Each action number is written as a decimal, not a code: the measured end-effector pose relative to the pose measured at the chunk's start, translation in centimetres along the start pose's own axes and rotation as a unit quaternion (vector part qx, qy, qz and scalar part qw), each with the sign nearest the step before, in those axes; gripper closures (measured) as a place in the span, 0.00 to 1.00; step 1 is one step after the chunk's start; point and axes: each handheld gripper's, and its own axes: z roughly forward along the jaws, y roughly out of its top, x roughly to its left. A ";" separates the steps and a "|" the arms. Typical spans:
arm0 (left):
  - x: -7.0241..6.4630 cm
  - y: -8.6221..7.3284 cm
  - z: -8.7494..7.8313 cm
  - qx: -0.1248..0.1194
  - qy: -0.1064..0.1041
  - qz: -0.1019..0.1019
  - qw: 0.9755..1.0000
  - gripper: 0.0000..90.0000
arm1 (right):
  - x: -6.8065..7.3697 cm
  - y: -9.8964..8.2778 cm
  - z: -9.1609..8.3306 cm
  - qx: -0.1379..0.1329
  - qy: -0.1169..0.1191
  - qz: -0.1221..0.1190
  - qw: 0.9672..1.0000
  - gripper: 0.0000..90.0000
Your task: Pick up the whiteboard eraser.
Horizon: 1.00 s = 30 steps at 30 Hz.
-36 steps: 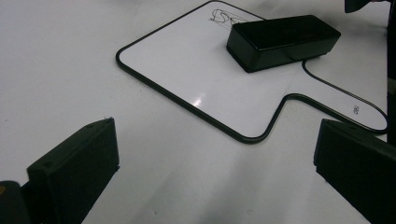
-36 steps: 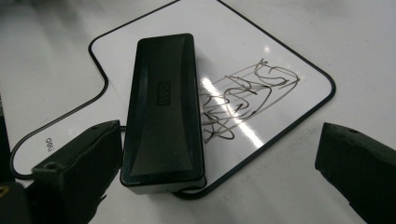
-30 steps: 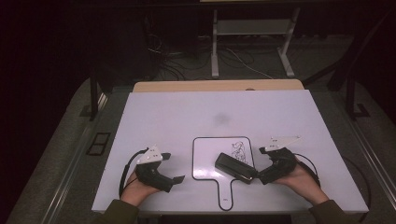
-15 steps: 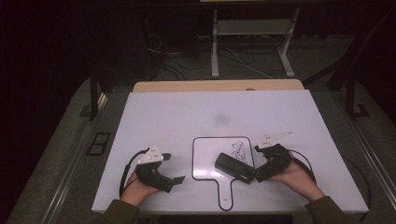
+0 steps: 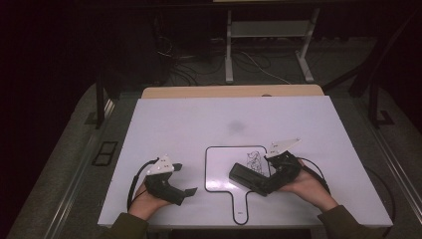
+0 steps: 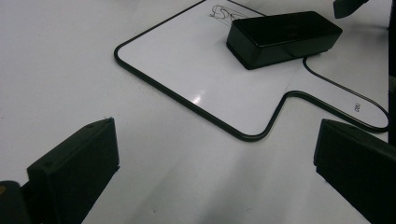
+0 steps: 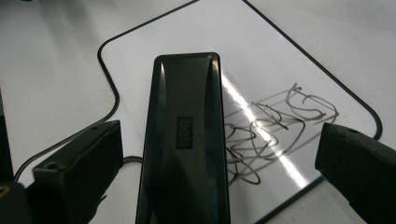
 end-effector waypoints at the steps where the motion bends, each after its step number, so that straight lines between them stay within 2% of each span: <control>1: 0.0 0.0 0.0 0.001 0.000 0.000 1.000 0.00 | 0.0 0.1 0.1 0.001 0.000 0.000 1.000 0.00; 23: 0.0 0.0 0.0 -0.001 -0.001 -0.001 1.000 0.00 | 0.7 2.7 3.0 0.018 0.010 -0.011 1.000 0.00; 30: 0.1 0.0 0.0 0.000 -0.001 0.000 1.000 0.00 | 1.3 2.5 3.5 0.040 0.011 -0.017 0.999 0.00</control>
